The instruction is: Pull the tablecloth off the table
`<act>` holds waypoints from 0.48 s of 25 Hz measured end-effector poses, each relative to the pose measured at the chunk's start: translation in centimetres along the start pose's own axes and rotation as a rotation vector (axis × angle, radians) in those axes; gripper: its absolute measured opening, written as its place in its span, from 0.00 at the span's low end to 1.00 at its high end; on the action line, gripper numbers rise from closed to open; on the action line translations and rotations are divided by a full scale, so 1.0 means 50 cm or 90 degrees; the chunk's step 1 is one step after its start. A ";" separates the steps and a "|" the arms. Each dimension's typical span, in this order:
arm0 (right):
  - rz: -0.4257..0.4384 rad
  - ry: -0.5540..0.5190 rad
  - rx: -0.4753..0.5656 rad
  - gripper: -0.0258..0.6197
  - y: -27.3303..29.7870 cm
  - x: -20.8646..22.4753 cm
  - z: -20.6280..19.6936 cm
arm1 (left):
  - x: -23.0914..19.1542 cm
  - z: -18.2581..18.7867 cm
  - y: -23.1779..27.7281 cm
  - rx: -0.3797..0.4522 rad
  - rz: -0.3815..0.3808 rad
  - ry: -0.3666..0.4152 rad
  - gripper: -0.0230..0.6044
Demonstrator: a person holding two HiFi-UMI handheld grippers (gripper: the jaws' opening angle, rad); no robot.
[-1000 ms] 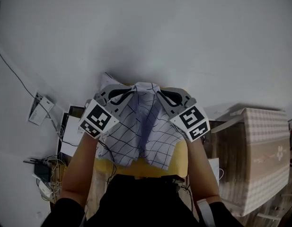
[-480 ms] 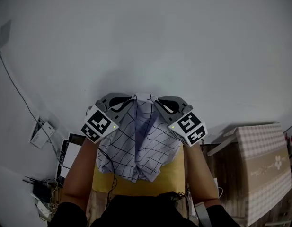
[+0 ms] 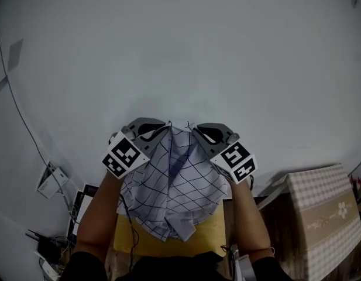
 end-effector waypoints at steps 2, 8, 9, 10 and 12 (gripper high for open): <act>-0.008 -0.015 0.012 0.08 -0.014 -0.012 0.023 | -0.003 0.022 -0.017 0.014 0.008 0.011 0.06; -0.031 -0.063 0.048 0.08 -0.067 -0.079 0.088 | 0.007 0.091 -0.084 0.052 0.029 0.046 0.06; -0.035 -0.073 0.055 0.08 -0.077 -0.094 0.098 | 0.011 0.102 -0.098 0.061 0.033 0.053 0.06; -0.039 -0.082 0.062 0.08 -0.085 -0.107 0.109 | 0.013 0.112 -0.112 0.069 0.037 0.060 0.06; -0.048 -0.099 0.074 0.08 -0.098 -0.121 0.132 | 0.009 0.133 -0.130 0.082 0.044 0.072 0.06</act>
Point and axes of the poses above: the fingertips, and each gripper's own axes: y forward along the fingers, x to its right, z out of its top, the point moved 6 cm from there along -y, backward along the fingers, and after that the axes turned 12 degrees about y, right-handed, at the moved point
